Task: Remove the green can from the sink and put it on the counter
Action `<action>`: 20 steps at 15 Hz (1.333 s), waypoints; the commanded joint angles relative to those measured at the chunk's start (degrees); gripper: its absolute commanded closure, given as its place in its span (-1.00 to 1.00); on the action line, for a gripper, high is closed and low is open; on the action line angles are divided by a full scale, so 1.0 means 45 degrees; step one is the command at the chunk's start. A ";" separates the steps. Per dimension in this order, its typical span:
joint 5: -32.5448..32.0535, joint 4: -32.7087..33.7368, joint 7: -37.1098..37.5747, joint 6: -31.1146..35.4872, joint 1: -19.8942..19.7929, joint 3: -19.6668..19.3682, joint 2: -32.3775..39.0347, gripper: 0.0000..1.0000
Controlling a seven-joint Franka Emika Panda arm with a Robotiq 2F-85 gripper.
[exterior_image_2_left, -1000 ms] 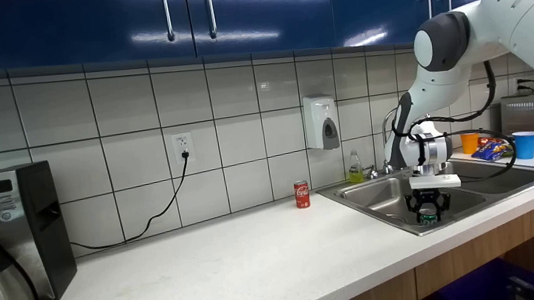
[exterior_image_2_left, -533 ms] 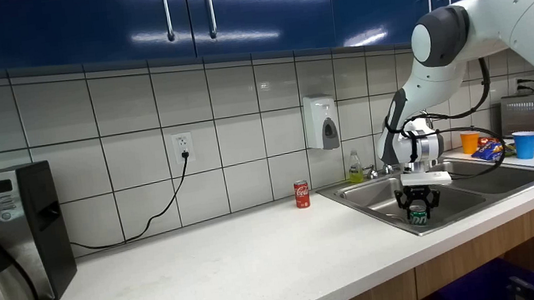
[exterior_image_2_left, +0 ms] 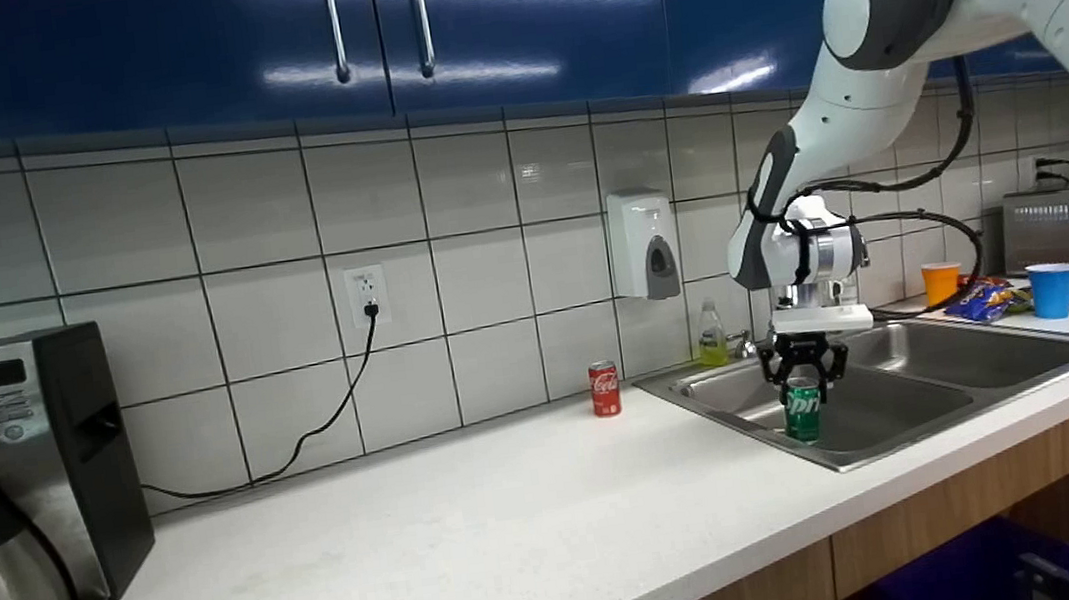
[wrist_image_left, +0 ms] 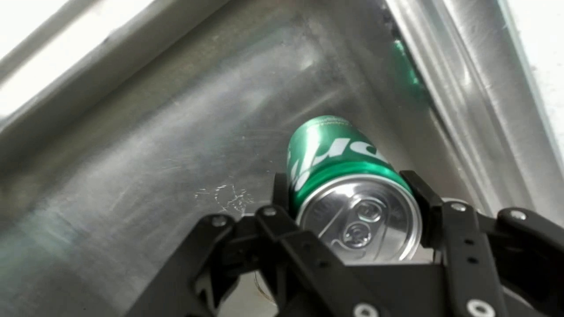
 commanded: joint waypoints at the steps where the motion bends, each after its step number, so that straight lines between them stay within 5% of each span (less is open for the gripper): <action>1: -0.0665 -0.1461 0.0620 -0.0997 0.0497 -0.0369 -0.2112 0.23; 10: -0.2089 -0.2855 0.1188 -0.3058 0.1046 -0.0677 -0.5169 0.23; 20: -0.2056 -0.3725 0.1004 -0.2954 0.2326 0.0372 -0.5659 0.23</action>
